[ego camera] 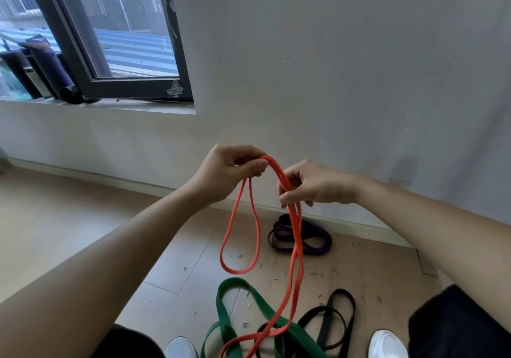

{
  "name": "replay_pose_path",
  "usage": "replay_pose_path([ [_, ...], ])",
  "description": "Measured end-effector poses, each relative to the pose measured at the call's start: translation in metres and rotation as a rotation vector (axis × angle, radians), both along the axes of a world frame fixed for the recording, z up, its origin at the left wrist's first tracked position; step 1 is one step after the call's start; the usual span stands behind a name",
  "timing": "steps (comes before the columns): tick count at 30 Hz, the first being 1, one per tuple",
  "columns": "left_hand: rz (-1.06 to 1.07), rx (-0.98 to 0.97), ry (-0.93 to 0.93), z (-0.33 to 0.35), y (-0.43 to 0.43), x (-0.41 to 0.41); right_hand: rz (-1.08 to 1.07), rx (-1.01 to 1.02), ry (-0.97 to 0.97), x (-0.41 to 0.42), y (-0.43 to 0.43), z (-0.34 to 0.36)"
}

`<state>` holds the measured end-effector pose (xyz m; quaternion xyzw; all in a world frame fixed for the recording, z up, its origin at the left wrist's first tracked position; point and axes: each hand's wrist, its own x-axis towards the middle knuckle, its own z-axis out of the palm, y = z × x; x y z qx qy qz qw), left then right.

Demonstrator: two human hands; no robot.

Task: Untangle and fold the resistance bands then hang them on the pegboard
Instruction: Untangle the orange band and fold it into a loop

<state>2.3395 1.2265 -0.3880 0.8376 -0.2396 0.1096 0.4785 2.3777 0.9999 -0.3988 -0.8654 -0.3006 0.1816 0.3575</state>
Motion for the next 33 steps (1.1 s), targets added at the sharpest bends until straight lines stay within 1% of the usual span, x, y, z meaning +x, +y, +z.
replay_pose_path([
  [4,0.060,-0.169,0.041,0.002,0.011,0.001,0.016,-0.009,0.080,0.008,-0.006,-0.010],
  [6,0.092,-0.194,0.075,0.002,0.021,0.004,0.003,0.033,0.092,0.010,-0.010,-0.008],
  [10,0.098,-0.109,0.230,-0.002,0.041,0.005,-0.070,0.218,0.032,0.009,-0.016,0.008],
  [13,0.060,-0.054,0.352,-0.007,0.051,0.003,-0.096,0.367,-0.039,0.006,-0.018,0.020],
  [15,0.025,-0.029,0.396,-0.009,0.051,0.002,-0.114,0.463,-0.076,0.004,-0.017,0.028],
  [17,-0.008,-0.010,0.412,-0.009,0.045,0.001,-0.114,0.515,-0.114,0.000,-0.015,0.033],
  [19,-0.031,-0.031,0.406,-0.006,0.034,-0.002,-0.089,0.487,-0.147,-0.004,-0.010,0.035],
  [24,-0.104,-0.087,0.369,0.009,0.009,-0.008,0.010,0.265,-0.170,-0.015,0.000,0.038],
  [29,-0.104,0.087,0.254,0.011,-0.002,-0.008,0.053,0.160,-0.156,-0.018,0.001,0.035],
  [31,-0.085,0.092,0.220,0.011,-0.003,-0.007,0.042,0.153,-0.123,-0.016,0.002,0.029],
  [33,-0.063,0.052,0.190,0.010,-0.002,-0.005,0.029,0.131,-0.079,-0.013,0.003,0.021],
])
